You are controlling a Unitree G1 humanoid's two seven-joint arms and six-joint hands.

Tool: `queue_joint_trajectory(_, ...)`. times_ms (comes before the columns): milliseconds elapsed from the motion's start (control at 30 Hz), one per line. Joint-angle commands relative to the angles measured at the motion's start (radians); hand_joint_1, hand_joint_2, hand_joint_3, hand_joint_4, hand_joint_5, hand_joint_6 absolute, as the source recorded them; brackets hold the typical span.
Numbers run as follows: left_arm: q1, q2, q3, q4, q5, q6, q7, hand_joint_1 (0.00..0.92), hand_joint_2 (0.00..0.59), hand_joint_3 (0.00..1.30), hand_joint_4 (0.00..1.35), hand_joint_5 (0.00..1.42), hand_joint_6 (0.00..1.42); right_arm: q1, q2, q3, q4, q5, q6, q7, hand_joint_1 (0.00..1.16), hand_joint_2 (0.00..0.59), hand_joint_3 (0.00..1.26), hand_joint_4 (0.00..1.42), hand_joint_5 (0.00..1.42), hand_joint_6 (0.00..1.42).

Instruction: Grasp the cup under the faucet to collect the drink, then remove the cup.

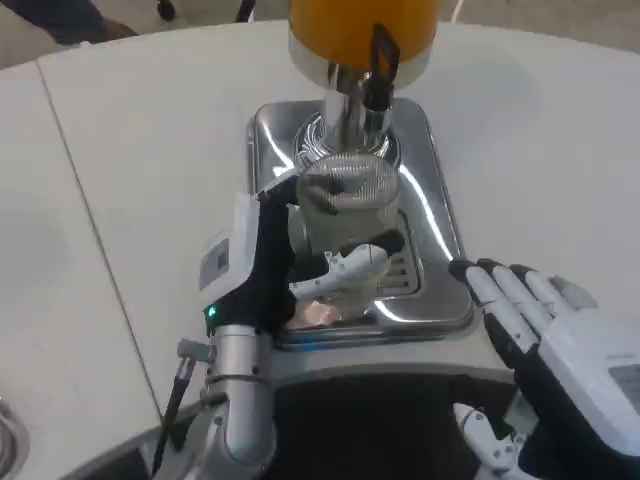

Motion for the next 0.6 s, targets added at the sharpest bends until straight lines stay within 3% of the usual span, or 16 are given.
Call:
queue_joint_trajectory(33, -0.05, -0.02, -0.025, 0.049, 0.015, -0.022, 0.076, 0.669, 0.077, 1.04, 1.1, 1.39, 1.42, 0.009, 0.008, -0.006, -0.027, -0.013, 0.001, 0.014, 0.23, 0.586, 0.0, 0.0, 0.0, 0.02)
queue_joint_trajectory(333, -0.064, -0.038, -0.069, 0.112, 0.042, 0.007, 0.18, 0.669, 0.091, 0.99, 1.08, 1.38, 1.42, -0.01, 0.015, -0.011, -0.01, -0.016, 0.011, 0.022, 0.24, 0.586, 0.0, 0.0, 0.0, 0.02)
queue_joint_trajectory(467, -0.057, -0.038, -0.092, 0.104, 0.053, 0.012, 0.191, 0.639, 0.102, 0.87, 1.09, 1.33, 1.42, -0.026, 0.019, -0.009, 0.006, -0.02, 0.019, 0.018, 0.24, 0.586, 0.0, 0.0, 0.0, 0.02)
queue_joint_trajectory(600, -0.07, -0.049, -0.112, 0.12, 0.06, 0.049, 0.197, 0.594, 0.107, 0.72, 0.94, 1.17, 1.39, -0.016, 0.023, -0.014, 0.004, -0.024, 0.021, 0.017, 0.24, 0.586, 0.0, 0.0, 0.0, 0.02)
